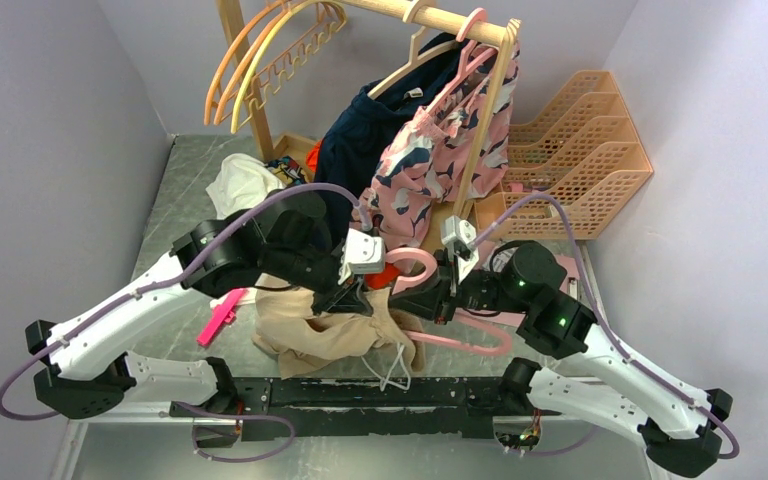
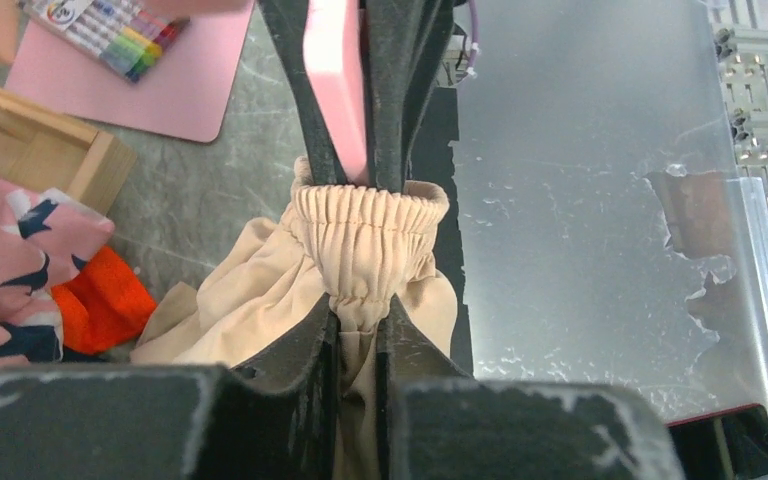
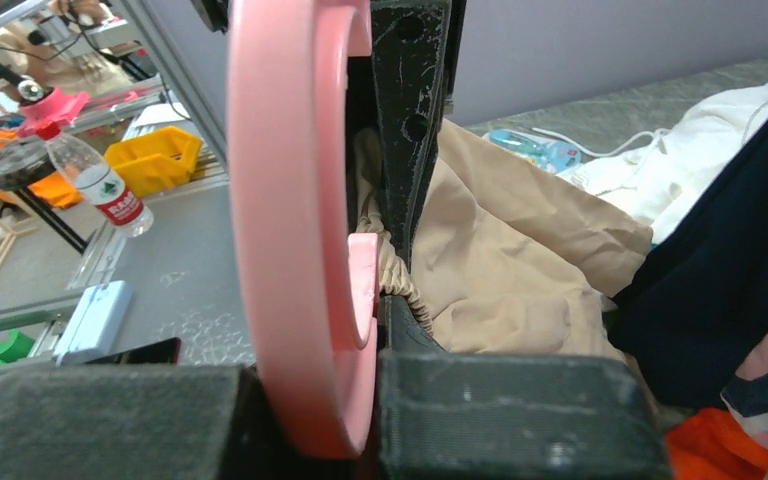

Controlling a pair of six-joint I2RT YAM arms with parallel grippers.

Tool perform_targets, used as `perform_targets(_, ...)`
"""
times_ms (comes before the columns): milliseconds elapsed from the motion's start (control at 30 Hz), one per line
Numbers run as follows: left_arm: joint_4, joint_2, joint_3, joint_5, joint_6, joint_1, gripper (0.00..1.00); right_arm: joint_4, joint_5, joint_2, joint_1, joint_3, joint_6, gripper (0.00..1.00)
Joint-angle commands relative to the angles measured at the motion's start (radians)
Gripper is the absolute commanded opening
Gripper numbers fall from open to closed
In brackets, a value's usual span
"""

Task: Place the shorts on the hanger
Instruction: Hang the shorts on the hanger.

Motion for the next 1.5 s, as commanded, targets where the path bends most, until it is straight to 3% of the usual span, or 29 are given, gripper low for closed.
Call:
perform_targets(0,0.112,0.007,-0.022,-0.014,-0.005,-0.010,0.07,0.219,-0.092,-0.003,0.010,0.011,0.057,0.00)
perform_targets(133,0.154,-0.031,-0.057,-0.034,-0.019,-0.011,0.07,0.145,-0.076,-0.004,0.010,0.038,0.018,0.00)
perform_targets(233,0.196,-0.084,-0.096,-0.059,-0.033,-0.011,0.07,0.039,-0.059,-0.014,0.009,0.079,-0.028,0.21)
perform_targets(367,0.245,-0.166,-0.145,-0.069,-0.048,-0.011,0.07,-0.075,-0.054,-0.018,0.010,0.125,-0.064,0.31)
perform_targets(567,0.282,-0.213,-0.177,-0.062,-0.068,-0.011,0.07,-0.082,-0.070,-0.021,0.010,0.137,-0.046,0.32)
perform_targets(800,0.258,-0.193,-0.156,-0.060,-0.078,-0.011,0.07,-0.024,-0.016,0.009,0.010,0.158,-0.016,0.41)
perform_targets(1133,0.259,-0.177,-0.140,-0.063,-0.093,-0.011,0.07,-0.048,-0.006,0.092,0.010,0.220,-0.020,0.32)
perform_targets(1267,0.244,-0.175,-0.130,-0.061,-0.089,-0.011,0.07,-0.103,0.042,0.103,0.009,0.254,-0.059,0.43)
perform_targets(1467,0.217,-0.208,-0.140,-0.093,-0.085,-0.011,0.07,-0.257,0.108,0.105,0.010,0.333,-0.126,0.46)
